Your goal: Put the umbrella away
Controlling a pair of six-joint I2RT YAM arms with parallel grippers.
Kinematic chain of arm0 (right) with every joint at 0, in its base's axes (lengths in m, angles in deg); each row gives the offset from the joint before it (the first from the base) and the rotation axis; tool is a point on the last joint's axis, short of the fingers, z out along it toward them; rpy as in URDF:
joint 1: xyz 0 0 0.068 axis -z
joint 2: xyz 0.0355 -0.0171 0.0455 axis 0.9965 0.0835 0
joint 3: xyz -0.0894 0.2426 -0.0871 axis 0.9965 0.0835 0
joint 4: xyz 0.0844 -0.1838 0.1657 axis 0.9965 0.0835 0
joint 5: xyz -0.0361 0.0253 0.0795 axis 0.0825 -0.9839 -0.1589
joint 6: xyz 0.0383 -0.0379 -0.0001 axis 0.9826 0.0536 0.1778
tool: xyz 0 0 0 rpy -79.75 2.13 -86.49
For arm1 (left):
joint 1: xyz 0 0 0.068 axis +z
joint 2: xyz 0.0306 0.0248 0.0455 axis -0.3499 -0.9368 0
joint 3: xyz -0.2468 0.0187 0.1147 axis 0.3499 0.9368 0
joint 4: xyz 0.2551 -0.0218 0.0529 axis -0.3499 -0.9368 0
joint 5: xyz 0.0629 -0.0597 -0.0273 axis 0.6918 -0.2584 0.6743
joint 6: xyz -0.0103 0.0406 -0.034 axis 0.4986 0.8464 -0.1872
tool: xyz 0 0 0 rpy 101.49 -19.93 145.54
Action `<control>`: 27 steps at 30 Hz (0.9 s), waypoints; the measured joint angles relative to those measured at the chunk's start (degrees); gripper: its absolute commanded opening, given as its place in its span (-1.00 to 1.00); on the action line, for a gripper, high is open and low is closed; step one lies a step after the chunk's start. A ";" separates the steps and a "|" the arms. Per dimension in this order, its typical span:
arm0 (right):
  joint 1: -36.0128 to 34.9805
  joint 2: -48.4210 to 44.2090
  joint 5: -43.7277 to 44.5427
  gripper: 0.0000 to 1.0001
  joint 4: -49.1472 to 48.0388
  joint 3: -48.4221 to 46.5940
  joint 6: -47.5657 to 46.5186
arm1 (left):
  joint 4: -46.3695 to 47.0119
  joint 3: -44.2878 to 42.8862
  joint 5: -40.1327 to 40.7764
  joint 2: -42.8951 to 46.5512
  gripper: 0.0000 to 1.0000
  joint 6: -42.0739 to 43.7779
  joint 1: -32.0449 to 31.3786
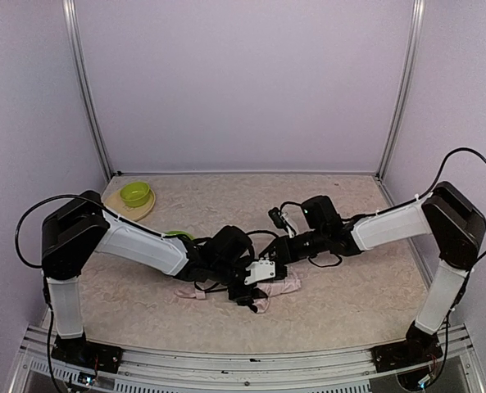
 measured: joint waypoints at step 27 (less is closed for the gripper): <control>12.20 -11.56 3.61 -0.02 9.97 3.10 -24.79 | -8.35 -4.79 -24.11 -3.06 -1.00 6.99 5.55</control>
